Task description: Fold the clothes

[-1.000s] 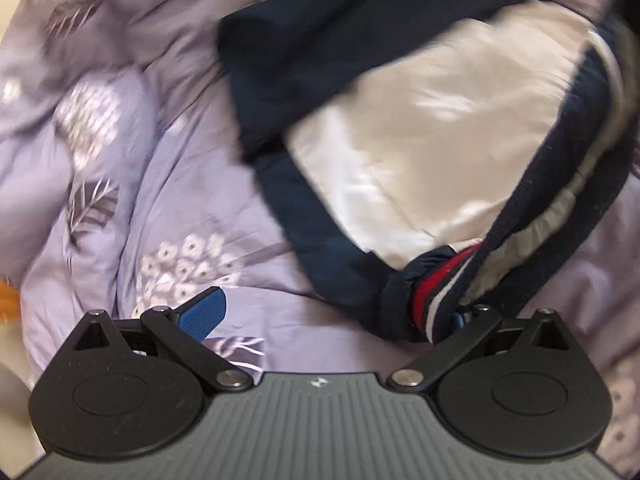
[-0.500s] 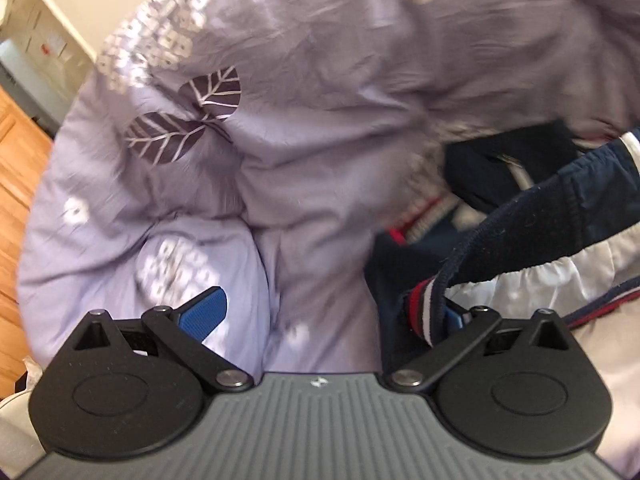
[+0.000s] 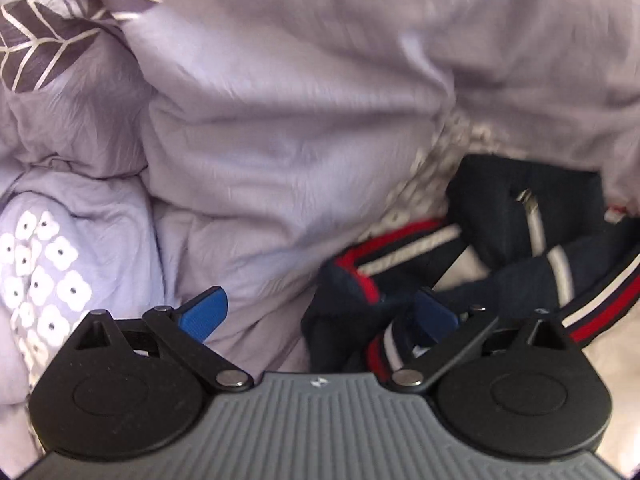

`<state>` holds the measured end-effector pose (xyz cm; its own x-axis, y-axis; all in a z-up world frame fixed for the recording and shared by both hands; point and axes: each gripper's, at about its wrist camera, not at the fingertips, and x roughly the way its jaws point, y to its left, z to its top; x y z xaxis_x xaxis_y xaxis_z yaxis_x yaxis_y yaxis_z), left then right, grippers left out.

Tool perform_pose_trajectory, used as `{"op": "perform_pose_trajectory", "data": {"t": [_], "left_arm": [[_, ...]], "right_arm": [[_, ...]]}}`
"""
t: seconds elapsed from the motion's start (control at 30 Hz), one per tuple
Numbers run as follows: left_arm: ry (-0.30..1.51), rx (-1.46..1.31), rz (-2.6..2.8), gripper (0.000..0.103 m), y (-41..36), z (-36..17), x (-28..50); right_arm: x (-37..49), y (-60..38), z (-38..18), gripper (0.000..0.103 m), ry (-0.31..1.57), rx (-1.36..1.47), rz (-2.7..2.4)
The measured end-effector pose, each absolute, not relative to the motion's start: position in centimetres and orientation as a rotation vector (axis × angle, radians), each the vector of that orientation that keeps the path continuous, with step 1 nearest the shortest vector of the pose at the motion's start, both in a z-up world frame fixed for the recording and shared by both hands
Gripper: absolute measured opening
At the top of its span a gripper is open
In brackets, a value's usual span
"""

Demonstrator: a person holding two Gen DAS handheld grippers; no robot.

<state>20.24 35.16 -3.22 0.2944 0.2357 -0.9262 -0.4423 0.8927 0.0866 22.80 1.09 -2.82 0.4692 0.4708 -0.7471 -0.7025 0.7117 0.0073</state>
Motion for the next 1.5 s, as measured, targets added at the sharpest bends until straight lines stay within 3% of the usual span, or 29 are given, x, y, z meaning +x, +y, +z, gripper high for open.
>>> {"op": "perform_pose_trajectory", "data": {"t": [0.03, 0.07, 0.23, 0.33, 0.37, 0.43, 0.5, 0.63, 0.7, 0.9, 1.07, 1.1, 1.13, 1.17, 1.33, 1.47, 1.5], "left_arm": [[1.197, -0.187, 0.481, 0.101, 35.3, -3.1, 20.3], [1.198, -0.161, 0.513, 0.101, 35.3, -2.9, 20.0], [1.124, -0.009, 0.493, 0.102, 31.3, -2.5, 15.1], [1.054, 0.041, 0.517, 0.102, 28.4, -4.1, 11.8], [1.049, 0.072, 0.525, 0.103, 27.4, -5.1, 11.1], [1.082, 0.153, 0.577, 0.103, 26.0, -7.1, 10.5], [1.115, 0.233, 0.64, 0.103, 25.7, -9.3, 10.0], [1.119, 0.432, 0.867, 0.103, 27.4, -12.1, 8.5], [1.106, 0.457, 0.954, 0.103, 28.8, -11.7, 6.9], [1.035, 0.237, 0.815, 0.103, 27.8, -6.9, -0.3], [1.079, 0.109, 0.729, 0.103, 23.9, -8.1, -1.5], [1.081, 0.098, 0.715, 0.103, 23.2, -8.6, -1.2], [1.072, 0.1, 0.711, 0.103, 22.6, -9.0, -0.8], [1.066, 0.146, 0.741, 0.103, 22.1, -9.9, -0.3], [1.185, 0.336, 0.889, 0.103, 22.8, -15.9, 1.5], [1.158, 0.209, 0.881, 0.103, 23.9, -14.1, 0.7], [1.13, 0.162, 0.867, 0.103, 23.8, -13.2, 0.1]], "right_arm": [[21.6, 2.9, -3.9, 0.042, 0.827, -0.358, 0.803], [20.7, 4.9, -5.0, 0.04, 0.854, -0.378, 0.865], [22.9, 13.5, -11.2, 0.039, 0.943, -0.345, 0.796], [26.7, 14.8, -11.4, 0.038, 0.961, -0.177, 0.695], [27.7, 14.7, -11.0, 0.04, 0.95, -0.118, 0.674], [28.8, 13.3, -9.3, 0.063, 0.908, -0.03, 0.635], [28.9, 10.9, -7.2, 0.08, 0.861, 0.038, 0.605], [25.2, 2.9, -3.7, 0.095, 0.716, 0.08, 0.545], [22.3, -1.2, -3.0, 0.098, 0.681, 0.056, 0.47], [14.2, -13.0, -4.3, 0.103, 0.739, 0.143, 0.276], [14.4, -15.6, -8.3, 0.101, 0.821, 0.402, 0.272], [14.6, -15.7, -9.0, 0.086, 0.818, 0.449, 0.266], [15.0, -15.5, -9.7, 0.049, 0.835, 0.474, 0.245], [15.9, -15.0, -10.4, 0.039, 0.879, 0.472, 0.215], [17.2, -14.5, -11.3, 0.037, 0.906, 0.351, 0.191], [17.2, -18.4, -12.8, 0.048, 0.936, 0.617, 0.251], [16.7, -18.6, -12.5, 0.058, 0.931, 0.64, 0.263]]}}
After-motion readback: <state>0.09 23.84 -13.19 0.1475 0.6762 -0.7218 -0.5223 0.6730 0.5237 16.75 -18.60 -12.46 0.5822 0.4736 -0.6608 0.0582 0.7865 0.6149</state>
